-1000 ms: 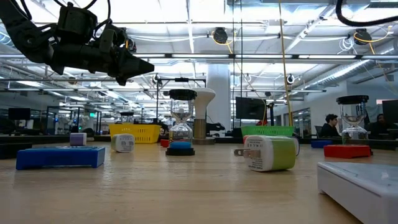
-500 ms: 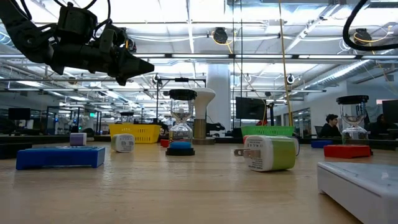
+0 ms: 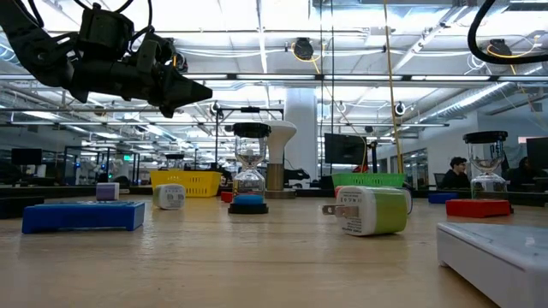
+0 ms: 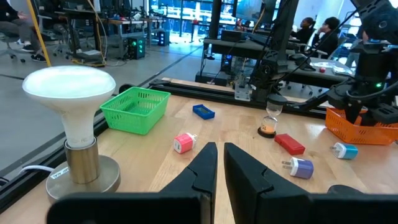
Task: Pick & Place Office items
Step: Put the light blue digital timer into the orange bin, then put the pink charger adapter into the green bin
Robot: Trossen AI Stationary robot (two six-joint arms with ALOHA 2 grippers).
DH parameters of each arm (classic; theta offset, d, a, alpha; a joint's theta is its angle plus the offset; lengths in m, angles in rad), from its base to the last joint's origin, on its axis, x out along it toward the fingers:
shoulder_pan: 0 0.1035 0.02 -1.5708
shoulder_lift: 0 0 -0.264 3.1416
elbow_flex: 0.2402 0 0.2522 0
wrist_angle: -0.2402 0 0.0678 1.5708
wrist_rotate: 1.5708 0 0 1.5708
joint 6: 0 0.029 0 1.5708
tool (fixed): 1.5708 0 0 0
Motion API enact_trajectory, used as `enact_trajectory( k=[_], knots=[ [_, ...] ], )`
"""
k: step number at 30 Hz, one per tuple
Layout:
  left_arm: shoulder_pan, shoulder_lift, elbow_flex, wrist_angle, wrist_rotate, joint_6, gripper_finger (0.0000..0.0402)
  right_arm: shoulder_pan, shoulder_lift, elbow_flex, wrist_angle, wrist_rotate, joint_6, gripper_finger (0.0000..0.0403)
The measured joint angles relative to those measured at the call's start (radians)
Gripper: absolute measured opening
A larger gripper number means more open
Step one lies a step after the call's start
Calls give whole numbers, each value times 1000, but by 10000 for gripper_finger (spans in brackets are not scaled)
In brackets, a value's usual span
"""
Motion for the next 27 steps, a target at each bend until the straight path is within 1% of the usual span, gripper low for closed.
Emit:
enact_trajectory(
  k=[8,11,14,16,22,24,27],
  knots=[
    [0,0,0,0,0,0,31,0,0,0,27,-2,-30,188],
    [0,0,0,0,0,0,31,0,-2,0,66,-10,-71,182],
    [0,0,0,0,0,0,31,-8,-24,3,87,-53,-102,160],
    [0,0,0,0,0,0,31,-9,-49,13,68,-68,-109,139],
    [0,0,0,0,0,0,31,-10,-154,46,-79,-69,-162,77],
    [0,0,0,0,0,0,31,-11,-191,47,-112,-27,-191,58],
    [0,0,0,0,0,0,31,-24,-247,47,-155,83,-280,32]
  ],
)
